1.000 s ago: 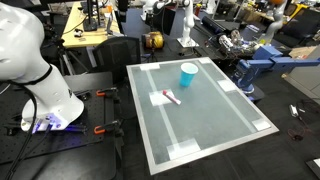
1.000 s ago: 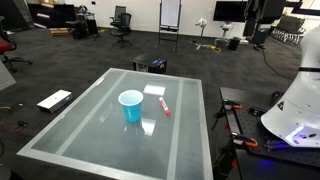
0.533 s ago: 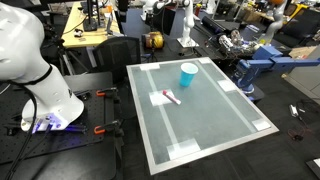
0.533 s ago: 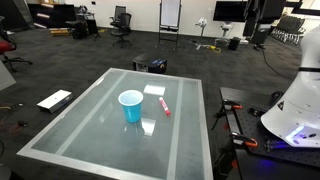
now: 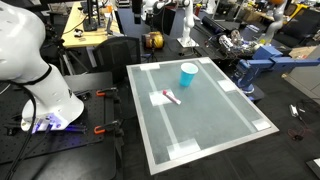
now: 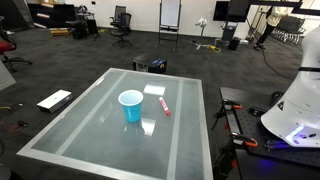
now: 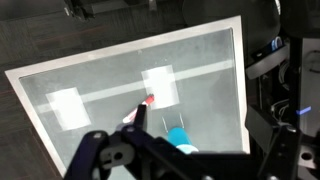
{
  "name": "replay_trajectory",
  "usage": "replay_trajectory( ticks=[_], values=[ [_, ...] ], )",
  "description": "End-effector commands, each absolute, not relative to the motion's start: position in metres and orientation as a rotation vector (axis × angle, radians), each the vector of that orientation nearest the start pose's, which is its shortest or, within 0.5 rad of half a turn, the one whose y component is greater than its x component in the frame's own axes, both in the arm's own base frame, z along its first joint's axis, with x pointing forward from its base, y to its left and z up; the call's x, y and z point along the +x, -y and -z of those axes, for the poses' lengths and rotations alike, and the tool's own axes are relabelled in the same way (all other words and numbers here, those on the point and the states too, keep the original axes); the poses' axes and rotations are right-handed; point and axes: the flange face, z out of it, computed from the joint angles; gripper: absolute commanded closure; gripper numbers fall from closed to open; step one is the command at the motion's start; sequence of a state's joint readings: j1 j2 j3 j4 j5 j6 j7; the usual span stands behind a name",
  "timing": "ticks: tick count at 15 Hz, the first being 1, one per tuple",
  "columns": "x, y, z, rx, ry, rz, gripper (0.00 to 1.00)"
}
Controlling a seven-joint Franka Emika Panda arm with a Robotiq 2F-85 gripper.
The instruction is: Move the cup to the left
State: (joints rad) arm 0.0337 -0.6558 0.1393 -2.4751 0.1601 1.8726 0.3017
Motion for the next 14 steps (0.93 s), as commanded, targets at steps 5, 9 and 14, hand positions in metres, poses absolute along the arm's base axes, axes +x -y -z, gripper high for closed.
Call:
replay_trajectory(
  ticks=[5,9,14],
  values=[
    [0.43,-0.061,-0.51,-3.054,-0.517,0.263,0.0],
    [0.467,-0.049,-0.494,-3.076,-0.48,0.265,0.0],
    [0.508,-0.031,-0.46,-3.074,-0.503,0.191,0.0]
  ],
)
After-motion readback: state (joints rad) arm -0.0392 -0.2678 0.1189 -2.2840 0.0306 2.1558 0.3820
